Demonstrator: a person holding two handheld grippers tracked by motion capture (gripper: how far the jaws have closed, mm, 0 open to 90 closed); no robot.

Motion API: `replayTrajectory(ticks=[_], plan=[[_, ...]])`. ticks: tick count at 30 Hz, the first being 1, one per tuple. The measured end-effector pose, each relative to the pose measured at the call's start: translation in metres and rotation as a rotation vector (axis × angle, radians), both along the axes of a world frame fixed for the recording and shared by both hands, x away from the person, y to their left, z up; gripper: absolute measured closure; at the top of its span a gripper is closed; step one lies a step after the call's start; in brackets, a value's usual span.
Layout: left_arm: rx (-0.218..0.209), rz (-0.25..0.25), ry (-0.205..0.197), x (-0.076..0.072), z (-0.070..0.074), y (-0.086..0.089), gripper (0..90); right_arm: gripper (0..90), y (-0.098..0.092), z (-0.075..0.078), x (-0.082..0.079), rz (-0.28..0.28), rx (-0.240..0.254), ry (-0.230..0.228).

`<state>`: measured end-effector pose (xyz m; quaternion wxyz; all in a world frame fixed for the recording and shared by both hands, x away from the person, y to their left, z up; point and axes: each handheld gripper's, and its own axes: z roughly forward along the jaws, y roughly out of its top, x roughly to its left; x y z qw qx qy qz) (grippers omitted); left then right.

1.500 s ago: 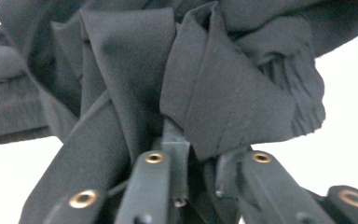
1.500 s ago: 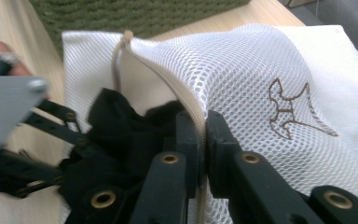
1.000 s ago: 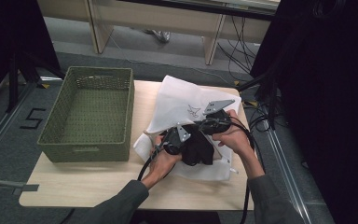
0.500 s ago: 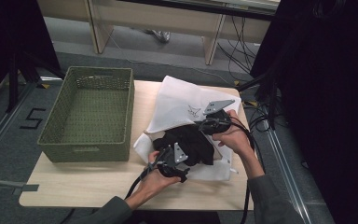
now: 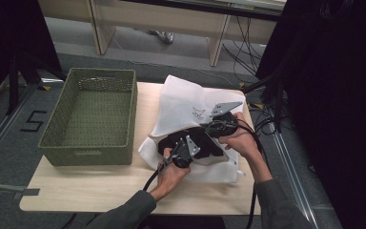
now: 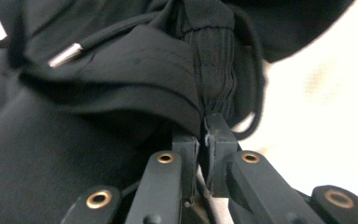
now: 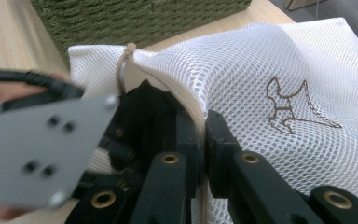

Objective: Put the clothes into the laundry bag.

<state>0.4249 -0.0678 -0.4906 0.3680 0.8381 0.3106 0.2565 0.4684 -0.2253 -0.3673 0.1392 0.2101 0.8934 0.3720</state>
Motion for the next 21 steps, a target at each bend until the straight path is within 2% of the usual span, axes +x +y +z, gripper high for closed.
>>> replayTrajectory(ticks=[2, 4, 5, 6, 8, 10, 11, 12, 13, 14, 15, 16, 19, 21], plan=[[-0.035, 0.038, -0.004, 0.012, 0.001, 0.002, 83.8, 86.7, 0.002, 0.0, -0.001, -0.022, 0.01, -0.002], [-0.033, 0.058, -0.021, 0.02, 0.002, 0.002, 83.8, 86.7, 0.001, 0.001, 0.0, -0.004, 0.002, -0.001], [-0.043, 0.062, -0.017, 0.023, 0.001, 0.001, 83.8, 86.7, 0.002, 0.001, 0.0, -0.007, 0.005, 0.008], [-0.041, 0.068, -0.005, 0.025, 0.0, 0.001, 83.5, 86.7, 0.002, 0.0, 0.001, -0.006, 0.002, -0.005], [-0.034, 0.034, 0.018, 0.02, -0.003, 0.001, 79.9, 86.7, 0.0, -0.002, 0.002, -0.013, 0.002, 0.005], [-0.043, 0.032, 0.018, 0.017, -0.003, 0.002, 77.0, 86.7, -0.001, -0.001, 0.001, -0.023, 0.001, 0.014], [-0.043, 0.013, 0.038, 0.014, -0.002, 0.005, 64.9, 86.7, -0.001, -0.003, 0.002, -0.02, 0.009, 0.005], [-0.045, -0.004, 0.045, 0.01, -0.002, 0.007, 64.9, 86.7, -0.001, -0.003, 0.002, -0.02, 0.009, 0.005], [-0.031, -0.007, 0.048, 0.005, 0.0, 0.01, 58.0, 86.7, -0.003, -0.002, 0.001, -0.024, 0.004, 0.026], [-0.031, -0.019, 0.055, 0.001, 0.001, 0.013, 58.0, 86.7, -0.003, -0.002, 0.001, -0.024, 0.004, 0.026], [-0.025, -0.032, 0.062, -0.003, 0.003, 0.017, 50.0, 86.6, -0.003, -0.002, 0.002, -0.022, 0.007, 0.027], [-0.018, -0.038, 0.068, -0.008, 0.005, 0.021, 50.0, 86.6, -0.003, -0.002, 0.002, -0.022, 0.007, 0.027], [0.005, -0.048, 0.055, -0.019, 0.01, 0.034, 40.7, 86.6, -0.002, -0.002, 0.002, -0.03, 0.002, 0.02], [0.001, -0.047, 0.072, -0.025, 0.011, 0.042, 37.8, 86.6, -0.003, -0.002, 0.002, -0.025, 0.004, 0.015]])
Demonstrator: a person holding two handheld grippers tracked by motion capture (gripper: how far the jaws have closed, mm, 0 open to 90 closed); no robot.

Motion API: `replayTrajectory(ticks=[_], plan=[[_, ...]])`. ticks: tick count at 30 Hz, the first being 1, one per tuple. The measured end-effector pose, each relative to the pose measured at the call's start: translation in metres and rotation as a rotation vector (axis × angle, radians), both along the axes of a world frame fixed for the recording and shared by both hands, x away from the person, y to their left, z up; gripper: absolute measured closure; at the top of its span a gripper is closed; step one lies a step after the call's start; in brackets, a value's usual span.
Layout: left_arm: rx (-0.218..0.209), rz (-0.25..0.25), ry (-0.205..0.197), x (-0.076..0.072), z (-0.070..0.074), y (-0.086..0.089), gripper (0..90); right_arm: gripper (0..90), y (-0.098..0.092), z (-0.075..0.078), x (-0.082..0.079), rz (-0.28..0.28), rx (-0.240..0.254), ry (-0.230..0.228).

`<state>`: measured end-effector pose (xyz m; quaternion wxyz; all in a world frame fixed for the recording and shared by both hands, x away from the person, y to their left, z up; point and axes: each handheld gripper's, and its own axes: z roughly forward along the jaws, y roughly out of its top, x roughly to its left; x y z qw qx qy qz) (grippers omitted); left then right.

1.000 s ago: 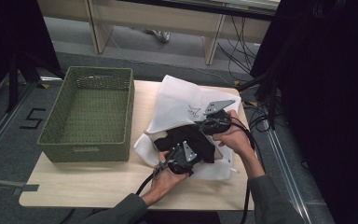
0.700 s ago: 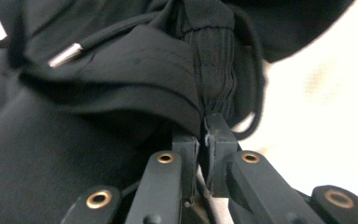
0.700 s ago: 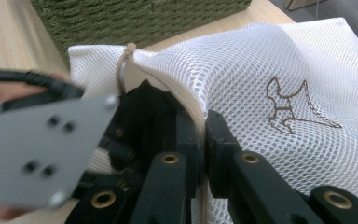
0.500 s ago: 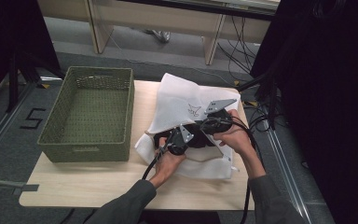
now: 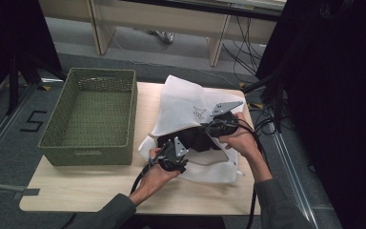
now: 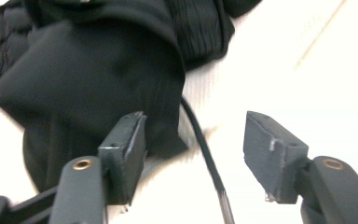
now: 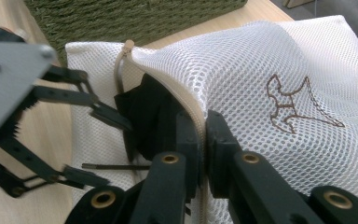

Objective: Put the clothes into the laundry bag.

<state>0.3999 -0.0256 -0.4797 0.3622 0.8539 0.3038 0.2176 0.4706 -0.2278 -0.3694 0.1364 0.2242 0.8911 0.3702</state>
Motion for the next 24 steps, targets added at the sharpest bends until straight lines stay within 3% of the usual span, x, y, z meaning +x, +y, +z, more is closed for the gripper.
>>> replayTrajectory(ticks=[3, 4, 6, 8, 10, 12, 13, 14, 16, 19, 24], plan=[[0.023, -0.016, 0.021, -0.005, -0.003, 0.012, 36.5, 86.6, 0.001, -0.001, 0.0, 0.007, 0.001, -0.021], [0.018, -0.006, 0.039, -0.006, -0.004, 0.013, 36.3, 86.6, 0.0, 0.0, -0.001, -0.006, -0.001, 0.005], [0.015, 0.002, 0.056, -0.006, -0.008, 0.015, 35.7, 86.6, 0.001, -0.001, 0.001, 0.006, 0.001, -0.025], [0.033, -0.011, 0.072, -0.003, -0.012, 0.017, 38.2, 86.6, 0.001, -0.001, -0.001, 0.005, -0.004, -0.002], [0.026, -0.025, 0.098, 0.0, -0.018, 0.014, 46.8, 86.6, 0.001, -0.001, -0.001, 0.001, -0.003, 0.0], [0.022, -0.039, 0.097, 0.004, -0.022, 0.01, 58.5, 86.6, 0.002, -0.001, -0.001, 0.011, -0.007, -0.01], [0.013, -0.041, 0.106, 0.006, -0.024, 0.008, 70.1, 86.6, 0.002, -0.001, -0.001, 0.011, -0.001, -0.017], [0.008, -0.044, 0.115, 0.008, -0.026, 0.006, 70.1, 86.6, 0.002, -0.001, -0.001, 0.011, -0.001, -0.017], [0.011, -0.042, 0.099, 0.011, -0.028, 0.001, 83.1, 86.6, 0.001, 0.0, -0.002, 0.02, -0.007, -0.015], [0.029, -0.022, 0.062, 0.021, -0.029, -0.01, 84.8, 86.6, 0.002, -0.001, -0.002, 0.001, -0.001, -0.019], [0.02, 0.01, 0.036, 0.034, -0.027, -0.018, 85.2, 86.6, 0.002, 0.0, -0.003, 0.018, -0.002, -0.014]])
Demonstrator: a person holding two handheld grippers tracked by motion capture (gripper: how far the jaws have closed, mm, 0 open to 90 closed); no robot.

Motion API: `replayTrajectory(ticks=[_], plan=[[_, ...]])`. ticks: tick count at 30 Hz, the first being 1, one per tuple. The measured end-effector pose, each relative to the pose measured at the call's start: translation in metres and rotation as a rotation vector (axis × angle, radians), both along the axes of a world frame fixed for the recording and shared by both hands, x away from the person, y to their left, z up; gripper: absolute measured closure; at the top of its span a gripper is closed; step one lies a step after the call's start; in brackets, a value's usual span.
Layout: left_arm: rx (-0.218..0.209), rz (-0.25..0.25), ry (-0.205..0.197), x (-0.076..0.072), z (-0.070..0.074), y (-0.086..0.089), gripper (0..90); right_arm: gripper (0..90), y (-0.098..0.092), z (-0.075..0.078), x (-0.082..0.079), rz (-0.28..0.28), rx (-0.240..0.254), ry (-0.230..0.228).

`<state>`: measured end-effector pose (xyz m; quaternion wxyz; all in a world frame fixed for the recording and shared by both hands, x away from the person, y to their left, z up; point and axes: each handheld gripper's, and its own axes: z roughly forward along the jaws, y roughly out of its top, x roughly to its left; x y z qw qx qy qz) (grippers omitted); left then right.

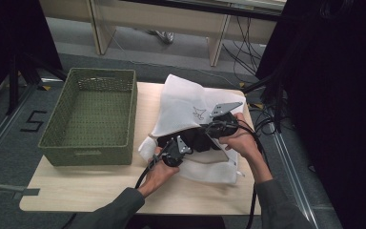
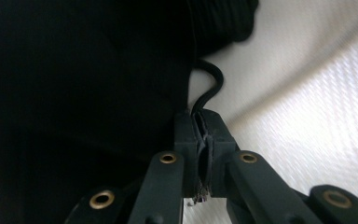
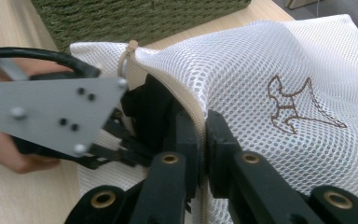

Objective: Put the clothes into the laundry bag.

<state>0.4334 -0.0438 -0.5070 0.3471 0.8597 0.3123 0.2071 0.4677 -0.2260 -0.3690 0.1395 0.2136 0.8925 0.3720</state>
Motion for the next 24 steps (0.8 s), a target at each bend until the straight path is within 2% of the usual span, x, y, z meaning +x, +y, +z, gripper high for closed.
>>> replayTrajectory(ticks=[1, 2, 3, 4, 5, 6, 8, 9, 10, 11, 12, 13, 14, 15, 16, 18, 19, 21, 23, 24], plan=[[0.009, -0.002, -0.011, 0.004, 0.001, -0.002, 85.2, 86.6, 0.0, 0.0, 0.0, 0.0, 0.006, -0.004], [0.002, 0.019, -0.031, 0.011, 0.003, -0.005, 85.2, 86.6, 0.0, 0.0, 0.0, -0.007, 0.007, 0.002], [0.002, 0.019, -0.031, 0.011, 0.003, -0.005, 85.3, 86.6, 0.0, 0.0, 0.0, -0.007, 0.007, 0.002], [0.016, 0.031, -0.043, 0.014, 0.004, -0.006, 85.3, 86.6, -0.002, 0.001, 0.001, 0.002, 0.003, 0.006], [0.019, 0.038, -0.07, 0.019, 0.004, -0.007, 85.3, 86.6, -0.002, 0.001, 0.001, 0.002, 0.003, 0.006], [0.01, 0.047, -0.063, 0.022, 0.004, -0.008, 85.2, 86.6, -0.002, 0.0, 0.0, -0.003, 0.006, -0.003], [0.011, 0.072, -0.08, 0.026, 0.003, -0.009, 85.2, 86.6, -0.003, 0.001, 0.0, -0.01, -0.002, 0.01], [0.024, 0.075, -0.089, 0.026, 0.0, -0.011, 85.1, 86.6, -0.003, 0.0, 0.0, -0.008, 0.001, 0.012], [0.055, 0.076, -0.122, 0.025, -0.001, -0.011, 84.4, 86.6, -0.004, 0.001, 0.001, -0.002, 0.001, 0.01], [0.055, 0.076, -0.122, 0.025, -0.001, -0.011, 82.8, 86.6, -0.004, 0.001, 0.001, -0.002, 0.001, 0.01], [0.035, 0.055, -0.104, 0.023, -0.001, -0.011, 82.8, 86.6, -0.004, 0.001, 0.001, -0.016, 0.006, 0.016], [-0.001, 0.052, -0.067, 0.02, -0.001, -0.012, 79.5, 86.6, -0.005, 0.001, 0.001, -0.013, 0.006, 0.024], [-0.004, 0.036, -0.068, 0.018, 0.001, -0.01, 75.6, 86.6, -0.006, 0.001, 0.001, -0.017, 0.009, 0.014], [-0.012, 0.048, -0.064, 0.015, 0.003, -0.008, 72.1, 86.5, -0.007, 0.001, 0.002, -0.021, 0.008, 0.014], [-0.015, 0.031, -0.063, 0.012, 0.006, -0.005, 68.2, 86.6, -0.008, 0.001, 0.003, -0.015, 0.012, 0.007], [-0.019, 0.023, -0.055, 0.005, 0.011, -0.001, 58.5, 86.5, -0.008, 0.001, 0.001, -0.029, 0.017, 0.02], [-0.02, 0.017, -0.07, 0.001, 0.014, 0.003, 52.0, 86.5, -0.008, 0.001, 0.001, -0.028, 0.017, 0.01], [-0.011, 0.021, -0.071, -0.011, 0.021, 0.016, 45.5, 86.5, -0.008, 0.001, 0.001, -0.027, 0.01, 0.014], [-0.013, 0.017, -0.075, -0.014, 0.023, 0.021, 42.2, 86.4, -0.007, 0.001, 0.0, -0.024, 0.006, 0.022], [0.001, 0.028, -0.064, -0.019, 0.024, 0.031, 41.8, 86.3, -0.007, 0.0, 0.001, -0.017, 0.008, -0.002]])
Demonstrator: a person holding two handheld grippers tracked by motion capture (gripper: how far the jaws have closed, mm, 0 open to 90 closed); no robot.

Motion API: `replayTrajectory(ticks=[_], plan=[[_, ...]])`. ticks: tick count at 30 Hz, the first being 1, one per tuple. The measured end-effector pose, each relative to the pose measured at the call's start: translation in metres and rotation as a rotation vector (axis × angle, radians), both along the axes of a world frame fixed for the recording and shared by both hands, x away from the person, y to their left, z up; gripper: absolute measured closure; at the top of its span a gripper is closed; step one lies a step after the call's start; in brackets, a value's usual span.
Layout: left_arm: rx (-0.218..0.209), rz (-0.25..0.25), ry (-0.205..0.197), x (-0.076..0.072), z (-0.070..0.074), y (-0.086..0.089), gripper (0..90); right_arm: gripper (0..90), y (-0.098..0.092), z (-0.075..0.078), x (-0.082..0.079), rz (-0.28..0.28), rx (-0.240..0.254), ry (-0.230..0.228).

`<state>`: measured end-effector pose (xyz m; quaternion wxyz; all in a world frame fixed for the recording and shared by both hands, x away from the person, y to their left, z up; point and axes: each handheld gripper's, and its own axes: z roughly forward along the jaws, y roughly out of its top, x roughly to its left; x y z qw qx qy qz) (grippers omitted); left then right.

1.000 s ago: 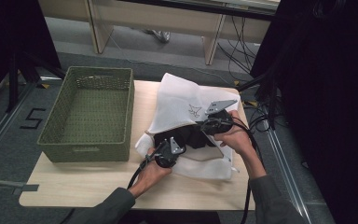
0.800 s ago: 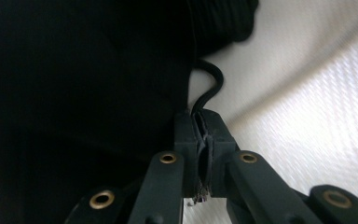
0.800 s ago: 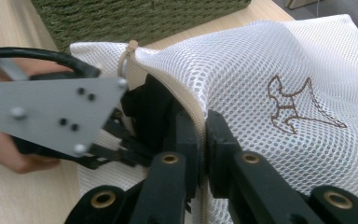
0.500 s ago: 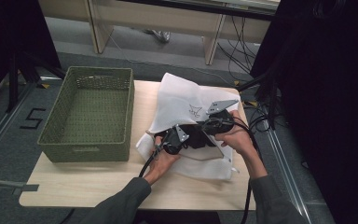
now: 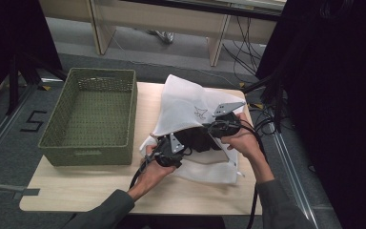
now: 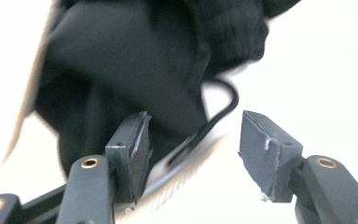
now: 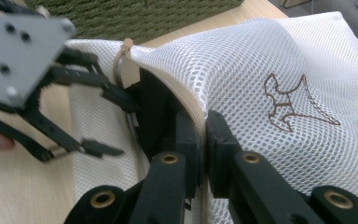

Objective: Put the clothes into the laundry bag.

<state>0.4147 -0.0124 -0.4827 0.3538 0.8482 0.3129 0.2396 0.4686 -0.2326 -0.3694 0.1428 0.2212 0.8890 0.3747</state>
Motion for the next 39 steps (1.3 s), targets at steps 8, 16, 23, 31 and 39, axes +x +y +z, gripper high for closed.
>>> replayTrajectory(ticks=[8, 16, 23, 31, 39], plan=[[0.022, 0.046, 0.023, 0.005, -0.015, 0.012, 53.0, 86.3, 0.002, 0.0, -0.004, -0.002, -0.013, -0.001], [0.0, 0.053, 0.007, 0.021, -0.025, -0.012, 79.2, 86.4, 0.006, -0.003, -0.012, 0.026, -0.03, 0.017], [0.013, 0.083, -0.043, 0.043, -0.021, -0.028, 83.8, 86.4, 0.004, -0.009, -0.012, 0.029, -0.042, 0.034], [-0.039, 0.034, -0.003, 0.021, -0.012, -0.015, 57.1, 86.3, 0.0, -0.012, -0.011, 0.021, -0.041, 0.036], [-0.032, 0.007, 0.016, -0.016, 0.002, 0.033, 38.0, 86.0, 0.001, -0.015, -0.011, 0.024, -0.059, 0.031]])
